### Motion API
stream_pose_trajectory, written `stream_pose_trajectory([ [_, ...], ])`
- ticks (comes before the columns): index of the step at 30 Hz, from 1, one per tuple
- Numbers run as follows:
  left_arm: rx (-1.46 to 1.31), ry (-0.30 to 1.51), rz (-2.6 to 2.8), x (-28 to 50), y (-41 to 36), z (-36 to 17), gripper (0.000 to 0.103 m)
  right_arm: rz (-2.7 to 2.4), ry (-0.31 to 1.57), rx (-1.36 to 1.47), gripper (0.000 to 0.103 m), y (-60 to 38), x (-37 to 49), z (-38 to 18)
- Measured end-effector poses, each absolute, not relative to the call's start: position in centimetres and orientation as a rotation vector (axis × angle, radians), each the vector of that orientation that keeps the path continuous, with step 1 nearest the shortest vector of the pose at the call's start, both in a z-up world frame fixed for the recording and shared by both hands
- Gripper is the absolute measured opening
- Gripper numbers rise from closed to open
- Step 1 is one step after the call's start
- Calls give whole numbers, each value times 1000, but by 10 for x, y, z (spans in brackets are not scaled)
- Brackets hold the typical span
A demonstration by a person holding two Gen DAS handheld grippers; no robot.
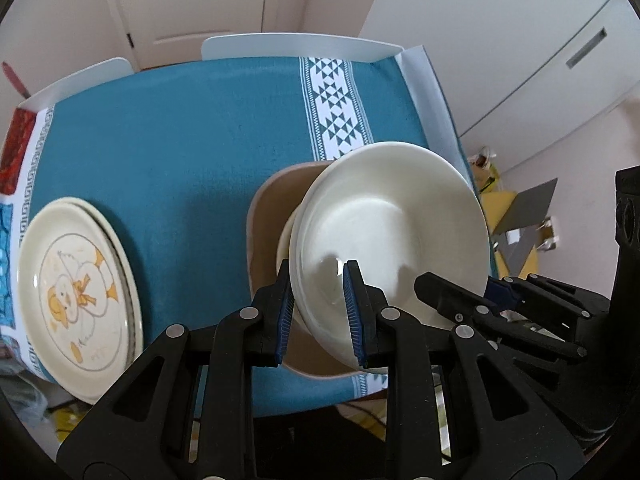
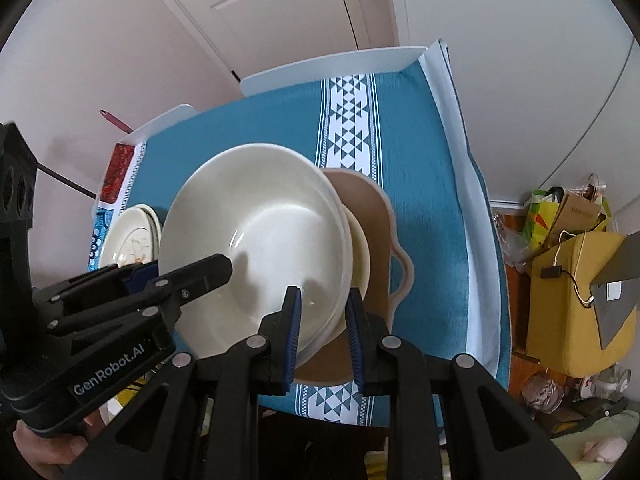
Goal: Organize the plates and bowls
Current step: 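Carry the white bowl and lower it into the cream bowl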
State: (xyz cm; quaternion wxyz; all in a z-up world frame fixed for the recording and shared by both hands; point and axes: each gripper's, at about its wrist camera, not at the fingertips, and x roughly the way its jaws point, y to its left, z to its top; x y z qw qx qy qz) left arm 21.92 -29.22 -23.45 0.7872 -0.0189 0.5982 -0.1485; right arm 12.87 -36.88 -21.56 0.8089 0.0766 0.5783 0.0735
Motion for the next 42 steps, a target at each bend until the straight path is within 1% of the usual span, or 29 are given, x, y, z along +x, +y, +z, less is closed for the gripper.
stream_pose_trajectory([
  [8,-3,1341,-317,229,-295,-249,22,150,1276,132,20,-362,134,-226],
  [20,123,1337,-302,232,-311,-250,22,125,1278,77,20,-360,135,-224],
  [33,141,1329,-293,231,-313,-249,22,110,1275,79,21,-365,130,-224],
  [38,127,1318,-297,229,-308,-244,22,121,1259,100,21,-368,127,-221],
  [42,122,1268,-294,224,-301,-223,22,121,1237,112,21,-372,124,-210],
])
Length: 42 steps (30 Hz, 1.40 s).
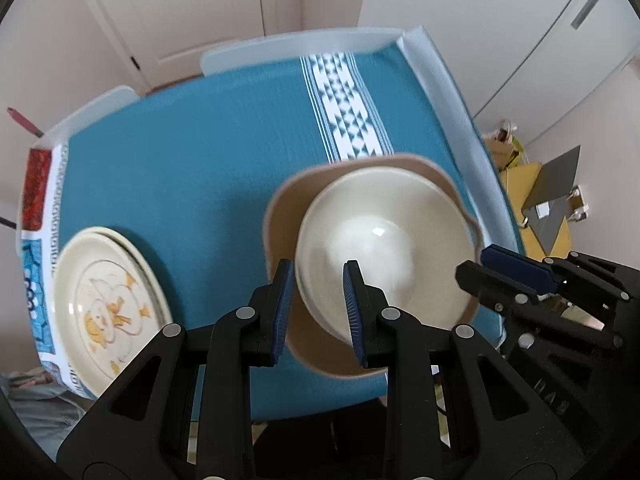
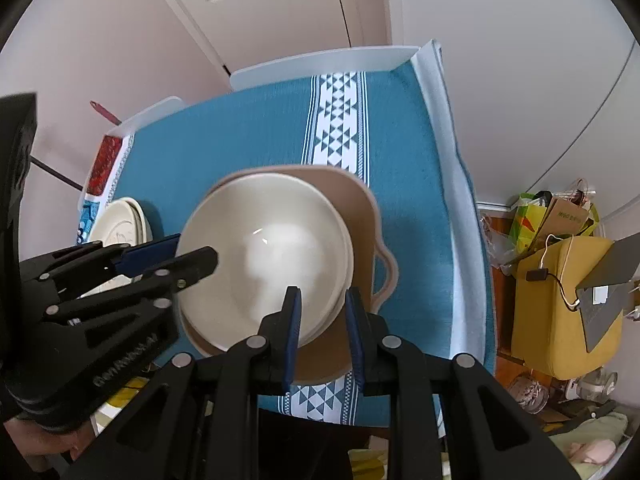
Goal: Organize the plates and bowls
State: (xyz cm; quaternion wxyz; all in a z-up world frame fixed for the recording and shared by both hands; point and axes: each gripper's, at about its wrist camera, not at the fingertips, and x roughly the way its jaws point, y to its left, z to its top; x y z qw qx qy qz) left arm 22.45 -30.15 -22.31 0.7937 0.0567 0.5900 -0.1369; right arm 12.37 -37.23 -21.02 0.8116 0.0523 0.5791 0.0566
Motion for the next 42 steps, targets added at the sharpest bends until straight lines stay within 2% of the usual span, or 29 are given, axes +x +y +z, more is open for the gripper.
stream_pose_trajectory([
  [3,94,1182,-316,218,-289,-194,22,134,1201,140,21,-380,119,-194],
  [5,110,1084,-334,208,-281,-172,33,165,1150,178,21,-388,113,-178],
  [6,137,1043,-328,202,-279,-165,61,178,1128,187,27,-392,111,-172],
  [7,167,1001,-319,197,-277,-159,100,187,1099,190,49,-395,107,-166],
  [8,185,946,-311,190,-273,-154,102,185,1062,187,68,-400,101,-158],
  [9,194,909,-309,183,-269,-151,103,180,1040,186,98,-403,98,-154],
  [10,222,907,-308,178,-266,-152,103,177,1013,188,103,-408,94,-150],
  [17,285,1139,-334,180,-252,-205,103,61,1076,-54,103,-406,81,-152],
  [24,242,1288,-363,199,-248,-242,102,94,1295,-105,102,-402,106,-204],
  [27,239,1332,-376,207,-252,-255,101,96,1331,-120,94,-400,115,-217],
  [28,240,1346,-379,209,-253,-259,99,95,1342,-125,89,-399,117,-220],
  [31,250,1380,-390,215,-257,-270,85,115,1371,-135,86,-394,123,-228],
  [32,255,1393,-396,216,-259,-274,84,120,1383,-146,83,-389,124,-232],
  [34,263,1409,-407,217,-262,-279,77,140,1405,-155,71,-384,126,-241],
  [36,266,1422,-428,219,-265,-284,71,154,1426,-164,63,-380,129,-248],
  [38,273,1425,-441,219,-270,-289,65,173,1437,-169,58,-377,132,-255],
  [42,262,1417,-468,219,-274,-297,50,207,1443,-163,43,-375,136,-270],
])
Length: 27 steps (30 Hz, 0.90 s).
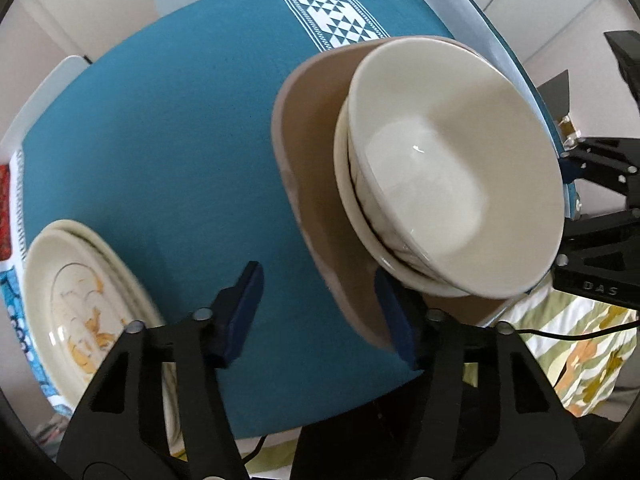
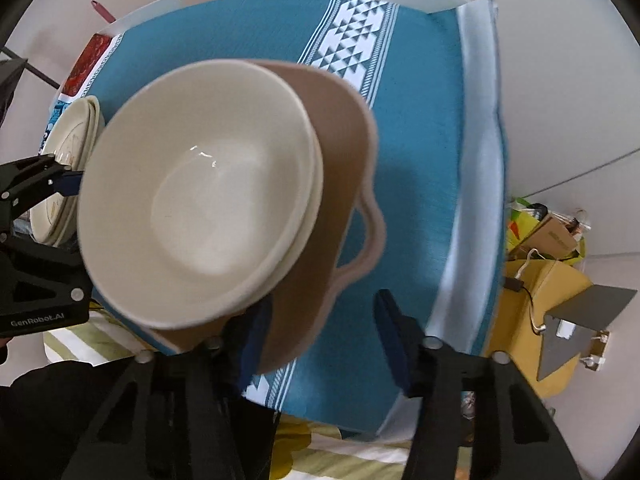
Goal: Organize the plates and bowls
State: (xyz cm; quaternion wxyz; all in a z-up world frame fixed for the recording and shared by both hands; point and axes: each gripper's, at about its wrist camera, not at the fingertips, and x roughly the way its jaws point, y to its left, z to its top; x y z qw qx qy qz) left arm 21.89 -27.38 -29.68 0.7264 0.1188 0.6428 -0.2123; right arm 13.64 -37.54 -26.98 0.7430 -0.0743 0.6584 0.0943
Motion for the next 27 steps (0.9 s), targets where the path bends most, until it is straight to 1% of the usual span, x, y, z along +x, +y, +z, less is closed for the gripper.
stream_pose_trajectory([
  [2,250,1394,-486,217,-274,-298,44,210,1427,-137,41,-379,137,-274],
  [3,243,1389,-491,217,-273,-299,40,221,1409,-112,34,-381,137,-275],
  [4,240,1387,-493,217,-274,-301,35,231,1403,-94,30,-382,137,-276],
  [5,241,1384,-497,216,-276,-303,32,237,1393,-77,29,-384,137,-277],
  [7,263,1372,-504,214,-280,-306,24,255,1368,-76,21,-383,136,-279],
  [8,274,1364,-509,213,-282,-307,23,264,1359,-80,20,-382,135,-281],
  [10,286,1343,-531,209,-285,-307,14,279,1345,-80,14,-379,135,-283],
  [11,289,1334,-536,207,-286,-306,13,279,1337,-83,14,-379,135,-284],
  [21,313,1257,-507,194,-284,-292,13,309,1258,-83,13,-388,122,-280],
  [27,300,1221,-477,186,-273,-266,13,319,1230,-101,13,-383,117,-263],
])
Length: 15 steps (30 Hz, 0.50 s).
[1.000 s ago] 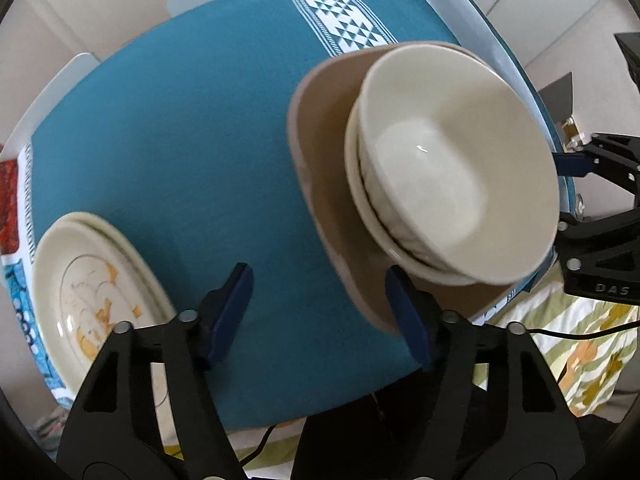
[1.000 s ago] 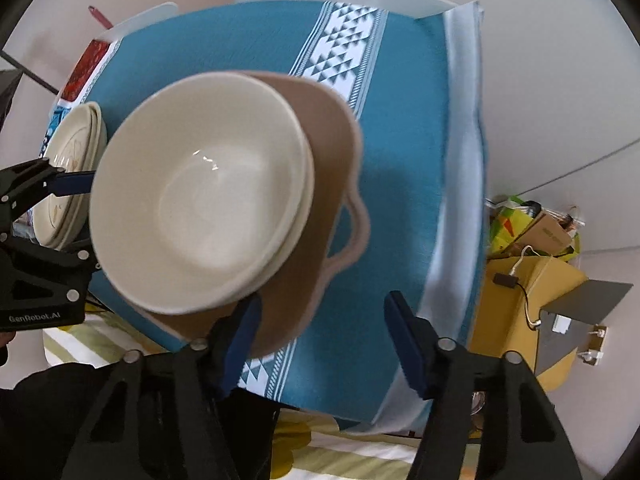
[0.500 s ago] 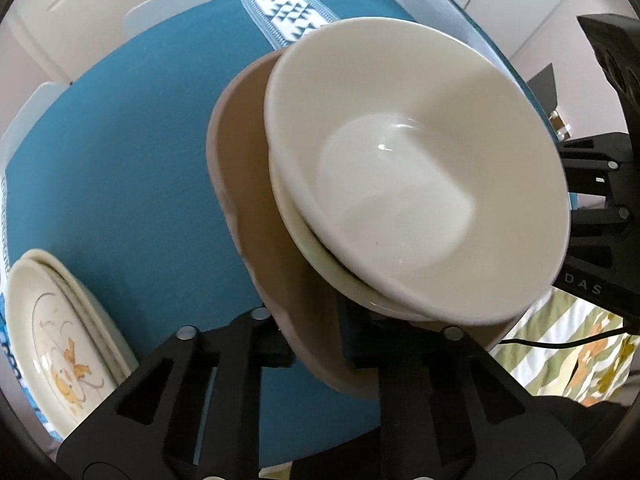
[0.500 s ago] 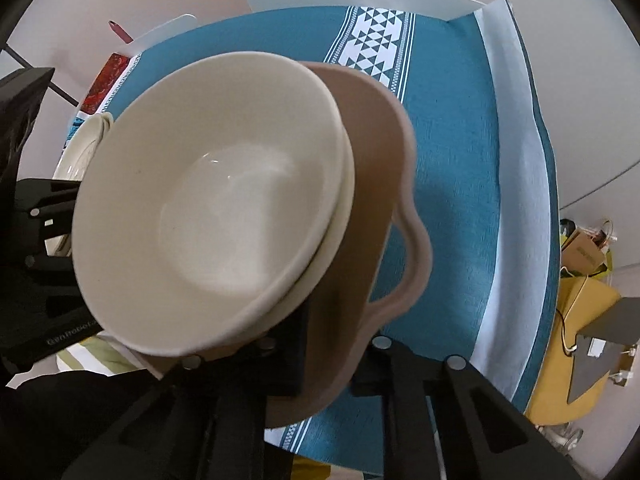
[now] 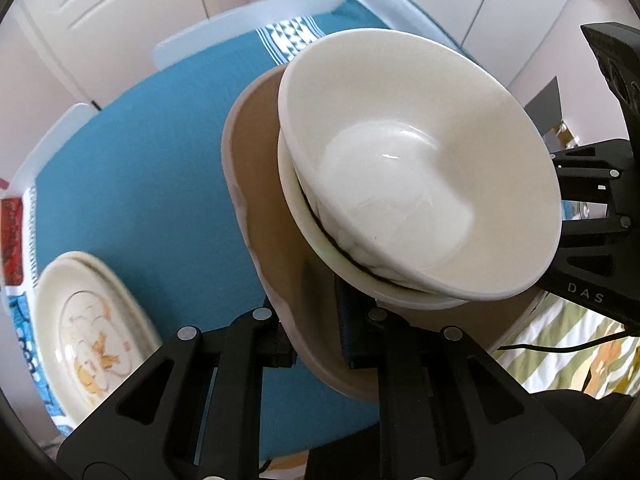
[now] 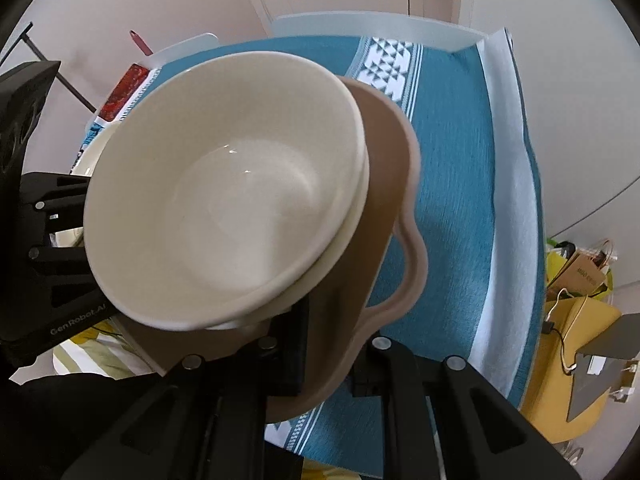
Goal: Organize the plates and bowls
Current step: 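Lift the beige dish with nested bowls and carry it over the plate stack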
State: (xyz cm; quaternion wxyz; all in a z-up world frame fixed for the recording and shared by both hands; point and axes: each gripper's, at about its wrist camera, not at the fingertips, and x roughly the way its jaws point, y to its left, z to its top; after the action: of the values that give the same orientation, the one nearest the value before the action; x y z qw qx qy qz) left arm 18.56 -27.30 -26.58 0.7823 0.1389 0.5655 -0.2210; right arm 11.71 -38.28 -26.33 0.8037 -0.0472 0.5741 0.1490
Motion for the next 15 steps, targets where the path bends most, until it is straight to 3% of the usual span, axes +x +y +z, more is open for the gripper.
stream_pose_trajectory([
  [9,246,1149,-374,159,-228,-187,13,394,1156,-185,13,-341,107,-193],
  [15,225,1103,-317,158,-187,-161,13,432,1100,-218,13,-293,103,-158],
])
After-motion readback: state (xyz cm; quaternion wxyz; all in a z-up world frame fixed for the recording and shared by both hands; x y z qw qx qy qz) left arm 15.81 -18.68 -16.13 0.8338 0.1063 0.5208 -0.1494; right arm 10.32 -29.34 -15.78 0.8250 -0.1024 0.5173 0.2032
